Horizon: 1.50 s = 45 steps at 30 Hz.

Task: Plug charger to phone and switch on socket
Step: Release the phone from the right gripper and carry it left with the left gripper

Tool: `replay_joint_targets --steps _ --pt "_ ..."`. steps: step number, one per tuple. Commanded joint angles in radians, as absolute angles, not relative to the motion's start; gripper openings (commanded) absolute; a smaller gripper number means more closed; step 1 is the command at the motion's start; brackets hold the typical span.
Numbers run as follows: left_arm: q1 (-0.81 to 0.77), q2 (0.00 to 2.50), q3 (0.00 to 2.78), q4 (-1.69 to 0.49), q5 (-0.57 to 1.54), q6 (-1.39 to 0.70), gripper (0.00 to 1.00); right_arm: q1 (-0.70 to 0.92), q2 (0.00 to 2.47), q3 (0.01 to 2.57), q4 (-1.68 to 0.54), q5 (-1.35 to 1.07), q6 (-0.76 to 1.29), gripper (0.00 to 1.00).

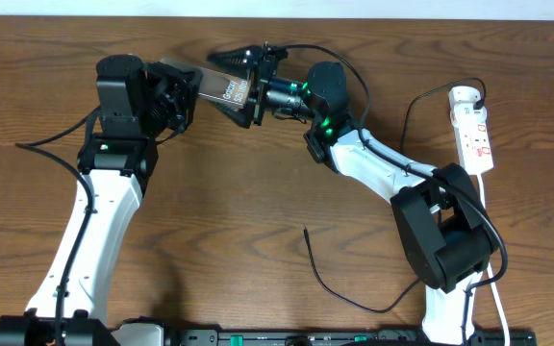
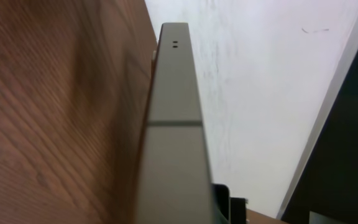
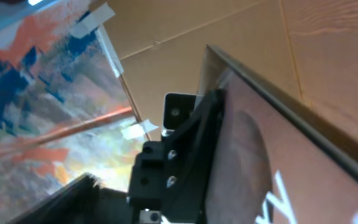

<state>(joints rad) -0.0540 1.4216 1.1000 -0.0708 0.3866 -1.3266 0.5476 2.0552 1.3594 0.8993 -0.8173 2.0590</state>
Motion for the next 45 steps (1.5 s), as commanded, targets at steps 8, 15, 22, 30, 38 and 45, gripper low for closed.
replay_joint_targets --steps 8,15,22,30,38,45 --pt "-0.031 1.418 1.100 -0.057 0.374 -1.306 0.07 0.550 2.047 1.372 0.902 -0.822 2.051 0.99" --pt "0.083 1.415 1.100 -0.057 0.463 -1.305 0.07 0.542 2.047 1.372 0.902 -0.829 2.051 0.99" --pt "0.264 1.415 1.100 0.035 0.772 -1.287 0.07 0.527 2.047 1.372 0.870 -0.860 1.950 0.99" --pt "0.404 1.416 1.100 0.260 1.276 -1.291 0.07 0.509 2.047 1.373 0.634 -0.907 1.536 0.99" --pt "0.408 1.416 1.101 0.298 1.539 -1.251 0.07 0.505 2.030 1.403 0.017 -0.788 0.970 0.99" --pt "0.405 1.417 1.100 0.298 1.573 -1.178 0.07 0.501 1.946 1.639 -0.674 -0.364 0.595 0.99"
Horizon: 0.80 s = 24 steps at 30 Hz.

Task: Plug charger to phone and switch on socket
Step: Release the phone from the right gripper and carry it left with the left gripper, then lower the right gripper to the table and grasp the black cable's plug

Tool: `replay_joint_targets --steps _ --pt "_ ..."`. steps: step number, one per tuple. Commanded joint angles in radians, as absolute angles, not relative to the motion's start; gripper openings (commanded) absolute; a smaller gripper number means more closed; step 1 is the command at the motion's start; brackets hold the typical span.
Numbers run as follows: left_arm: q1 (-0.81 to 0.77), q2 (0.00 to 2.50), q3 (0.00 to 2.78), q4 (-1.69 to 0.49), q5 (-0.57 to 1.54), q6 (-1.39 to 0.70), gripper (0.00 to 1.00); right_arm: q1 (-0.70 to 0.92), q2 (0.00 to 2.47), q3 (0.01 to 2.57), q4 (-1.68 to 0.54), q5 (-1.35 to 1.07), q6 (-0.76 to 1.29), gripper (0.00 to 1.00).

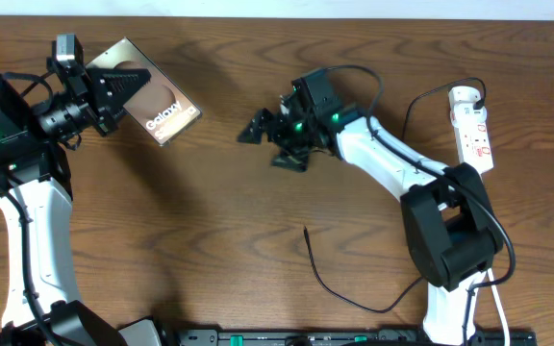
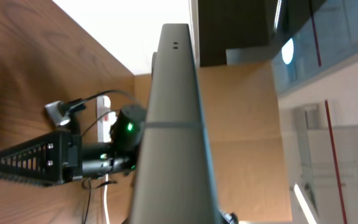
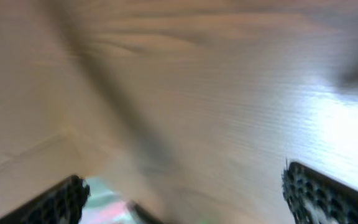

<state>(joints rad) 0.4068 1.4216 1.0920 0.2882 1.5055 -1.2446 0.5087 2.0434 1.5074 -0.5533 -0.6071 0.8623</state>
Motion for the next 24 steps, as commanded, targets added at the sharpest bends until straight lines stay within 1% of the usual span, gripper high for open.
replay_joint_targets --steps 1,3,7,11,15,19,24 --pt "0.400 1.417 1.100 0.297 1.573 -1.155 0.07 0.501 1.932 1.690 -0.783 -0.289 0.556 0.99" --pt "0.386 1.418 1.100 0.293 1.573 -1.124 0.07 0.501 1.913 1.784 -0.982 -0.146 0.506 0.99" --pt "0.328 1.421 1.100 0.293 1.573 -1.025 0.07 0.511 1.905 1.918 -1.328 0.034 0.443 0.99" --pt "0.263 1.440 1.099 0.293 1.573 -0.973 0.07 0.538 1.908 1.899 -1.512 0.141 0.441 0.99" --pt "0.207 1.493 1.098 0.294 1.573 -0.961 0.07 0.569 1.909 1.810 -1.493 0.143 0.443 0.99" --pt "0.168 1.573 1.098 0.294 1.573 -0.942 0.07 0.605 1.909 1.686 -1.393 0.068 0.444 0.99" --pt "0.162 1.663 1.098 0.294 1.573 -0.907 0.07 0.617 1.909 1.550 -1.287 -0.010 0.443 0.99"
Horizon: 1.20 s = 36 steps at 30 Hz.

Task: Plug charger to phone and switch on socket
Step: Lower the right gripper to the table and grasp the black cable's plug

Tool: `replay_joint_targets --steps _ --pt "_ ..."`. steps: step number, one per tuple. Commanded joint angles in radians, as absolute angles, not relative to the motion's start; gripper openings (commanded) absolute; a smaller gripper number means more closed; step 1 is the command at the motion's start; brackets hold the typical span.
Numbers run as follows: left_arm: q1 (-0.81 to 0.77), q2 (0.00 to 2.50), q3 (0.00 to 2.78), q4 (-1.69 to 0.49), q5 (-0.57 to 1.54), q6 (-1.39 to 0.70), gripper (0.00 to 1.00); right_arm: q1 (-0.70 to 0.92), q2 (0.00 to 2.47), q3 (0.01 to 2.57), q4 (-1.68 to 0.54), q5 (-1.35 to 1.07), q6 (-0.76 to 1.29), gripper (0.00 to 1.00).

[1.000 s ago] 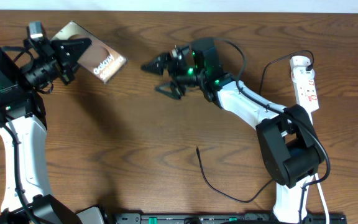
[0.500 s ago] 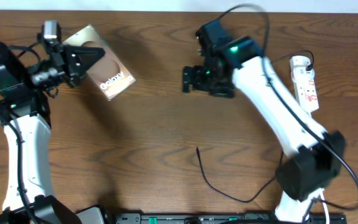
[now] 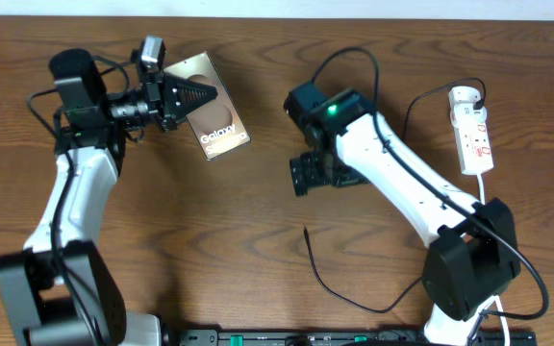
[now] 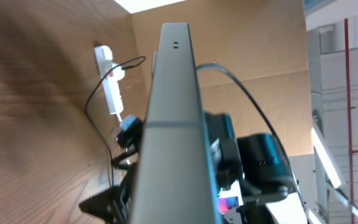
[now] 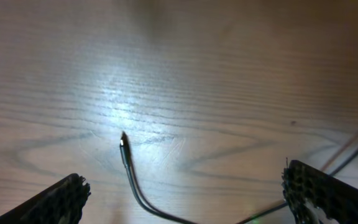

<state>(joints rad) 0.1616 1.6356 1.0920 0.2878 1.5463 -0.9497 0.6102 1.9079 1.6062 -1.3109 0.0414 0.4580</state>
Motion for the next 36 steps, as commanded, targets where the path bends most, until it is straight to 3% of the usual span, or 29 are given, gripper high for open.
replay_joint_targets --steps 1,10,25,34,36 --pt "0.162 1.682 1.098 0.294 1.573 -0.904 0.07 0.617 1.909 1.530 -1.274 -0.023 0.443 0.99" --pt "0.162 1.824 1.098 0.294 1.573 -0.828 0.07 0.617 1.909 1.406 -1.208 -0.136 0.417 0.99" --pt "0.227 1.840 1.097 0.246 1.570 -0.793 0.07 0.716 1.909 1.224 -1.053 -0.192 0.452 0.99" --pt "0.243 1.840 1.096 0.237 1.570 -0.781 0.07 0.747 1.909 1.163 -0.979 -0.190 0.486 0.93" --pt "0.243 1.840 1.095 0.237 1.570 -0.770 0.07 0.747 1.909 1.163 -0.965 -0.188 0.494 0.88"
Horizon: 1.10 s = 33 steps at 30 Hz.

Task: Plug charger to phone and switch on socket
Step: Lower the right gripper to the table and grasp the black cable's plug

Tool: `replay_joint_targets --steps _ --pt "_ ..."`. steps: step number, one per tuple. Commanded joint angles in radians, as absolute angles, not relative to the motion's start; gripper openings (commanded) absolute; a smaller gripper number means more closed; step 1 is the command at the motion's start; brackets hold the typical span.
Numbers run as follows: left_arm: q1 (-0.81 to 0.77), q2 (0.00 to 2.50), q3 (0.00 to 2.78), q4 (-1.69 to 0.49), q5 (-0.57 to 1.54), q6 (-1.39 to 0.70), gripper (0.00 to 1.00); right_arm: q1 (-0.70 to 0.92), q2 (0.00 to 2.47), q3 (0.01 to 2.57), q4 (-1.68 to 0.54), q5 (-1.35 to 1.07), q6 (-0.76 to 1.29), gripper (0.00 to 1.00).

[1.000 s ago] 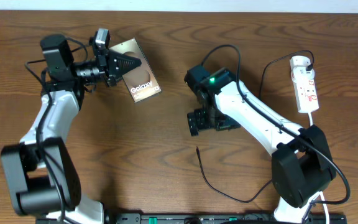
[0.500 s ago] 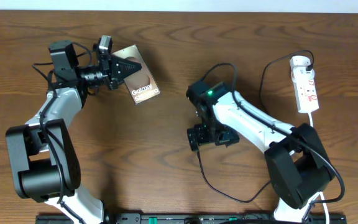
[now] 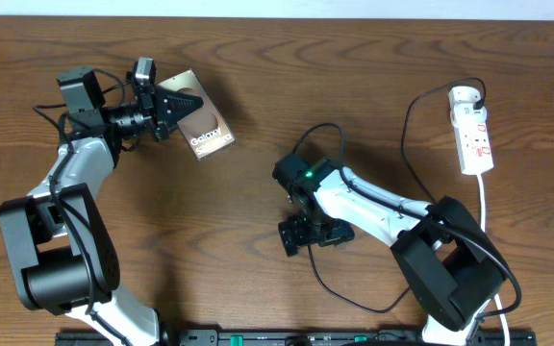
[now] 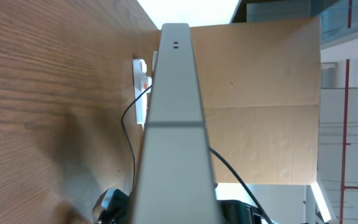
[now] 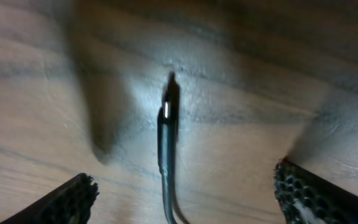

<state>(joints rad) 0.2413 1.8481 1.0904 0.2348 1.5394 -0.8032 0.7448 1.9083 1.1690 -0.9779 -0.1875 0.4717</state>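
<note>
The phone [image 3: 207, 135], gold-brown with "Galaxy" printed on it, is held off the table at the back left, with my left gripper [image 3: 175, 104] shut on it. The left wrist view shows only its grey edge [image 4: 173, 124], which hides the fingers. My right gripper [image 3: 305, 234] is low over the table near the middle and open. The right wrist view has the charger cable's metal tip [image 5: 168, 111] lying on the wood between the black fingers [image 5: 73, 199] of the right gripper [image 5: 185, 190]. From there the black cable [image 3: 339, 296] trails toward the front edge.
A white power strip [image 3: 471, 130] lies at the right side of the table with a plug and white lead; it also shows far off as the power strip [image 4: 140, 87] in the left wrist view. The right arm's own black cable [image 3: 320, 135] loops above the table's middle.
My right gripper has moved toward the front and down; its open fingers now stand either side of the cable tip. The left gripper has shifted the phone slightly to the left.
At first both grippers met at the phone at the back middle. Then the left gripper alone held it at the far left, the right one open and apart. Later the right gripper was above the cable tip, and now it straddles it.
</note>
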Motion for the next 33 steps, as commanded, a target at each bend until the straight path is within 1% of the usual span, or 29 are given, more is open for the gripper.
replay_joint_targets --steps 1,6,9,12,19,20,22,23,25,31,33 --pt "0.243 1.840 1.095 0.237 1.570 -0.770 0.07 0.747 1.909 1.163 -0.961 -0.186 0.503 0.83" --pt "0.243 1.840 1.094 0.237 1.570 -0.759 0.07 0.747 1.909 1.163 -0.935 -0.185 0.506 0.76" --pt "0.243 1.840 1.094 0.237 1.570 -0.759 0.07 0.747 1.909 1.163 -0.932 -0.152 0.538 0.66" --pt "0.243 1.840 1.094 0.237 1.570 -0.759 0.07 0.747 1.909 1.163 -0.931 -0.125 0.547 0.60" --pt "0.243 1.840 1.094 0.237 1.570 -0.759 0.07 0.747 1.909 1.163 -0.932 -0.107 0.564 0.30" --pt "0.243 1.840 1.094 0.237 1.570 -0.759 0.07 0.747 1.909 1.163 -0.932 -0.107 0.565 0.28" --pt "0.243 1.840 1.094 0.237 1.570 -0.759 0.07 0.748 1.909 1.163 -0.932 -0.107 0.565 0.28" --pt "0.243 1.840 1.094 0.237 1.570 -0.759 0.07 0.748 1.909 1.163 -0.932 -0.107 0.565 0.25" --pt "0.243 1.840 1.094 0.237 1.570 -0.759 0.07 0.748 1.909 1.163 -0.931 -0.107 0.569 0.22" --pt "0.243 1.840 1.094 0.237 1.570 -0.759 0.07 0.748 1.909 1.163 -0.934 -0.107 0.569 0.21" --pt "0.243 1.840 1.094 0.237 1.570 -0.759 0.07 0.748 1.909 1.163 -0.936 -0.107 0.569 0.18"
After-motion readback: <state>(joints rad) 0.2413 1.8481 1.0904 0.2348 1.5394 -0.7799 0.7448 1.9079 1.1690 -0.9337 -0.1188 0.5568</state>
